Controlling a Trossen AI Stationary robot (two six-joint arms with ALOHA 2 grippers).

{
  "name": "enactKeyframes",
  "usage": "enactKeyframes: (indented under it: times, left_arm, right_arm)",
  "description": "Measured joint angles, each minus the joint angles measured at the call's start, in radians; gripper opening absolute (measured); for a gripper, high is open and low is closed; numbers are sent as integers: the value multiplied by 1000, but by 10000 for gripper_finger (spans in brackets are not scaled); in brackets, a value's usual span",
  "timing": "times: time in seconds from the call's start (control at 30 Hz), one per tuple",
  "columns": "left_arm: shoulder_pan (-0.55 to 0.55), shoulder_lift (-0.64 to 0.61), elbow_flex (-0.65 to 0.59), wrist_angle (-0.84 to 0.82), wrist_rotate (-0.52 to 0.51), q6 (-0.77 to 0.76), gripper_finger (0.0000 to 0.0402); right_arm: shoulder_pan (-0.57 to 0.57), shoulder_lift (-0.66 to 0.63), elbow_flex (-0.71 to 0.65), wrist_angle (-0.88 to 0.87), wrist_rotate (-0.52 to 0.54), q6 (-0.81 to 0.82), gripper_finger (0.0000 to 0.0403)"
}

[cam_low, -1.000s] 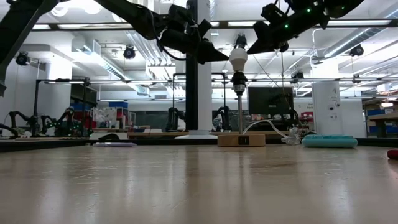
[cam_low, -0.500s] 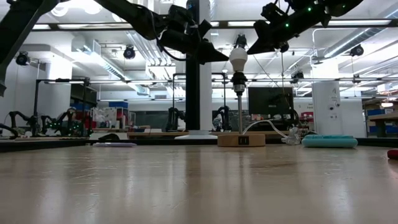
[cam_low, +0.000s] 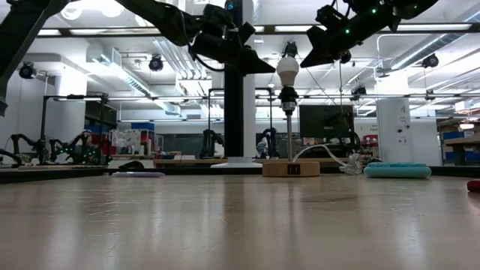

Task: Screw lightbulb
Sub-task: Insert the lightbulb into the lamp

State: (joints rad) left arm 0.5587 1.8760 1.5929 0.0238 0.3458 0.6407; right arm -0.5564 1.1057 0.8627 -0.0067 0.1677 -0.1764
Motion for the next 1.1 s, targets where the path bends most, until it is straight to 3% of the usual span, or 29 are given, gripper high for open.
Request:
enactKeyframes:
  times: [0.2,0.53,1.1]
  left_arm:
    - [0,-18,0,-46,-18,4,0]
    - [0,-20,0,-46,57,8,0]
    - [0,-20,0,-8,57,8,0]
  right_arm:
    - [0,-1,0,-1,43,-20,0]
    - [-1,0,0,3,44,-52,0]
    - [0,1,0,4,39,-46,0]
